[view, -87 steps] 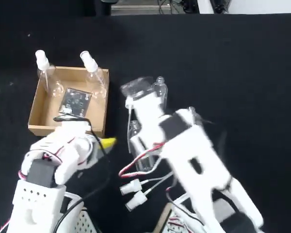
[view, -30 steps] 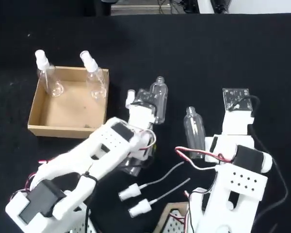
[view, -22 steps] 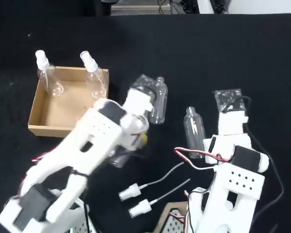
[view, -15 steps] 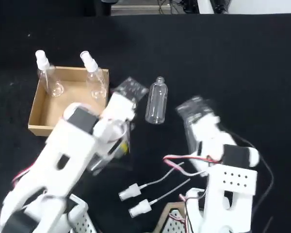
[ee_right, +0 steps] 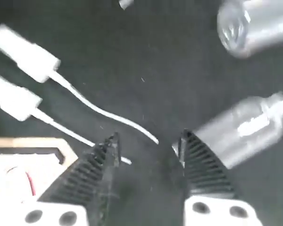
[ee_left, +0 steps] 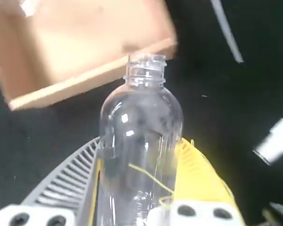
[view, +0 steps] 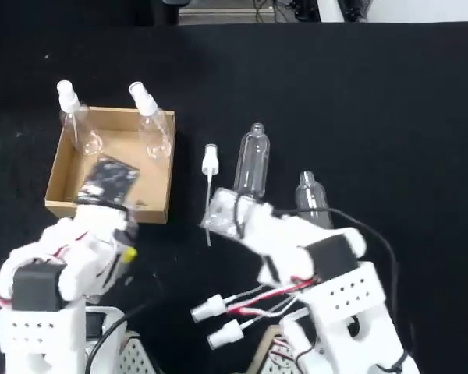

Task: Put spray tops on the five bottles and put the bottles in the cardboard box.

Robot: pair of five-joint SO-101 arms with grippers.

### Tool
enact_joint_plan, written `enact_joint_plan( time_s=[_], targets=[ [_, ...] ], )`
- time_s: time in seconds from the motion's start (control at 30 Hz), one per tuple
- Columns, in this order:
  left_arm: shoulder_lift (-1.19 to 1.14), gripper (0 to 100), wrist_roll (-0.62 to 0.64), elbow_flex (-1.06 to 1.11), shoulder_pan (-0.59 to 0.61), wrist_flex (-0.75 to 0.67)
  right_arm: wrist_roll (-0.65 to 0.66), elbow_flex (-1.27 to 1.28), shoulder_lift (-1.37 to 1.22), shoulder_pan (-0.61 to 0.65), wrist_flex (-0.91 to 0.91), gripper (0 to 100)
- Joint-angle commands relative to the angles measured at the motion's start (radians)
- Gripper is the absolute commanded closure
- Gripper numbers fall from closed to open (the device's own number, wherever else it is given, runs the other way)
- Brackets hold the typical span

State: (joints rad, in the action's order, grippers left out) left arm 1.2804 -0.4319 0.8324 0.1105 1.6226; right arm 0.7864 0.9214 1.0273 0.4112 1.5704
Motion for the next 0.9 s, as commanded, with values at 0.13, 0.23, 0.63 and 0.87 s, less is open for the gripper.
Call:
enact_joint_plan(
  time_s=[0.13,0.23,0.63,0.87],
  targets=[
    [0.021,97,0.097,0.058,0.147,-0.132,-0.012,0.008,0.013,0.321,-0.040,80.1],
    [0.009,97,0.104,0.059,0.147,-0.143,-0.015,0.033,-0.041,0.388,-0.087,80.0],
    [0.014,97,0.218,0.062,0.153,-0.173,-0.006,0.028,-0.286,0.611,-0.130,78.9],
    [0.014,97,0.216,0.062,0.156,-0.170,-0.009,0.104,-0.294,0.644,-0.244,73.7]
  ],
)
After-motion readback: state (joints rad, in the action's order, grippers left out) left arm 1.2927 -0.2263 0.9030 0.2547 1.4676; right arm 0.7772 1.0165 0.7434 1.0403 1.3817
